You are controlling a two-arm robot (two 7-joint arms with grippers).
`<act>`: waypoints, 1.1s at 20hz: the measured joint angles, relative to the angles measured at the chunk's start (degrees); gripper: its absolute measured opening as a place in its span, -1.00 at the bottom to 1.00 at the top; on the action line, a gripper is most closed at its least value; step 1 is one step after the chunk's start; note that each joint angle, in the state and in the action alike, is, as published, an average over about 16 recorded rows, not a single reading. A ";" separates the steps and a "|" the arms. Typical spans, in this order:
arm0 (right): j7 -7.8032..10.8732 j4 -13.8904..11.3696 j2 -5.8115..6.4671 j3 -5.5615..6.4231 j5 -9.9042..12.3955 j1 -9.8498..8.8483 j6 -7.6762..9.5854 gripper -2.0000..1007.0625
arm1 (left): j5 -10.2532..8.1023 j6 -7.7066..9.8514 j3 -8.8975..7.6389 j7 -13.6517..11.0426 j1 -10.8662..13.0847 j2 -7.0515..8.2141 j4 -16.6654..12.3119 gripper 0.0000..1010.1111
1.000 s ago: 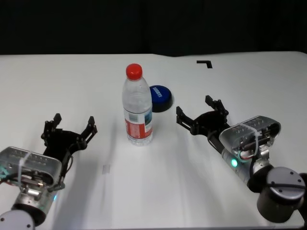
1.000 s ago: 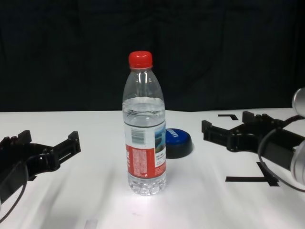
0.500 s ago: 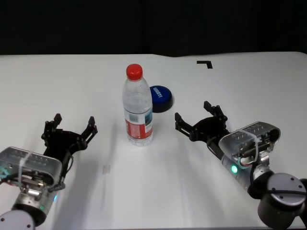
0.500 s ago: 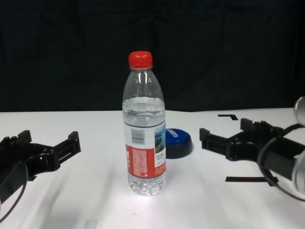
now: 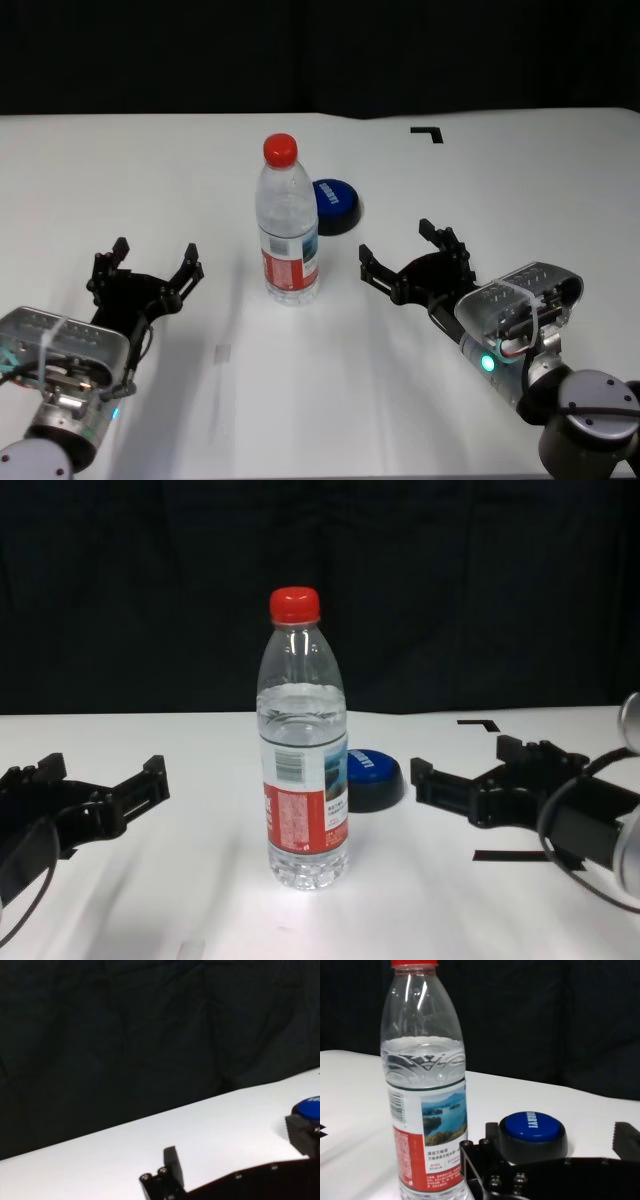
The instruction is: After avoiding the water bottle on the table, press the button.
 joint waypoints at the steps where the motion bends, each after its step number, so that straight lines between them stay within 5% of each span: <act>1: -0.02 -0.12 0.05 -0.02 -0.02 -0.12 0.01 0.99 | 0.00 0.00 0.00 0.00 0.00 0.00 0.00 0.99; 22: -0.44 -0.93 0.27 0.06 -0.36 -0.90 0.07 0.99 | 0.00 0.00 0.00 0.00 0.00 0.00 0.00 0.99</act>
